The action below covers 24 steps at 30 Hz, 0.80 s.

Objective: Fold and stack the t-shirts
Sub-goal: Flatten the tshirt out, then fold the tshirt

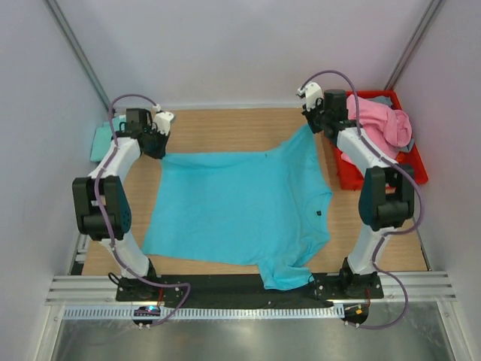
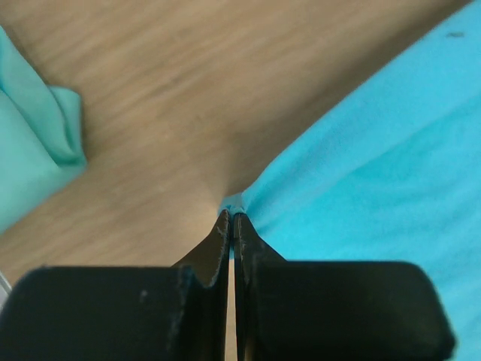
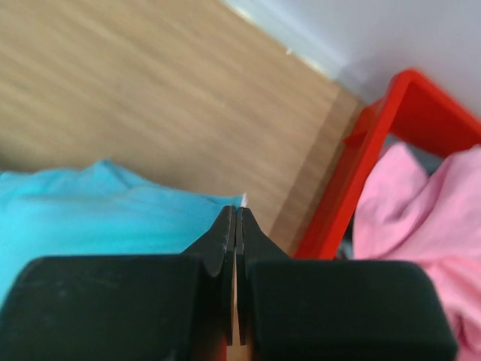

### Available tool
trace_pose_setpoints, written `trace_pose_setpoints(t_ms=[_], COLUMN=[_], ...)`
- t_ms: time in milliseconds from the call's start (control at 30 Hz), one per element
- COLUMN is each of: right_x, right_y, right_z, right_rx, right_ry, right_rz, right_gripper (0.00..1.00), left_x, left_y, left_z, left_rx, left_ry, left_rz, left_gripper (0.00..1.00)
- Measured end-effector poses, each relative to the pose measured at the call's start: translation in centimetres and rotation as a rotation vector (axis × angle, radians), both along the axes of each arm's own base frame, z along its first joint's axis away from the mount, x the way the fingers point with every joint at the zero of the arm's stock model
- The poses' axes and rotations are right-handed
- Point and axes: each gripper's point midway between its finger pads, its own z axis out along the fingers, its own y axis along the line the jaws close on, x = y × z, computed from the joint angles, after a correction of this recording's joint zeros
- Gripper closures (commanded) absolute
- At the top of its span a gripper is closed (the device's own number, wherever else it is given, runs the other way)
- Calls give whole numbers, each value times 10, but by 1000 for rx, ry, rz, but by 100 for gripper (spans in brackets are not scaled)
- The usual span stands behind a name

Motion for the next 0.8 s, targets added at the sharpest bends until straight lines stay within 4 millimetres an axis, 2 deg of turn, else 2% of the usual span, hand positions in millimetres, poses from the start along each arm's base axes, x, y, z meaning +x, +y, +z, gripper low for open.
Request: trace_pose_setpoints(t_ms=[67,167,267,400,567,800], right_x=[30,61,90,119,140,144], right_y=[0,0,-1,-1,0,0], right_z=[1,-3,-6,-6,5,11], right_rx=[-14,-27,-34,-33,-30,-26], right_ry=[-45,-77,-106,-136,-179,-194], right_rz=[-10,-25,-44,-59,-68,-74], right_gripper=[99,99,99,99,99,99], left_x=[29,63,83,101,110,137], left_y=[4,9,14,19,24,23], left_z=[-3,-8,-15,-25,-28,-16], left_rx=[15,33,46,54,66,66], left_ry=[-25,-59,-76,-84,-102,-156], left_rz=[9,28,50,86,126,130], left_gripper=[100,100,100,100,100,100])
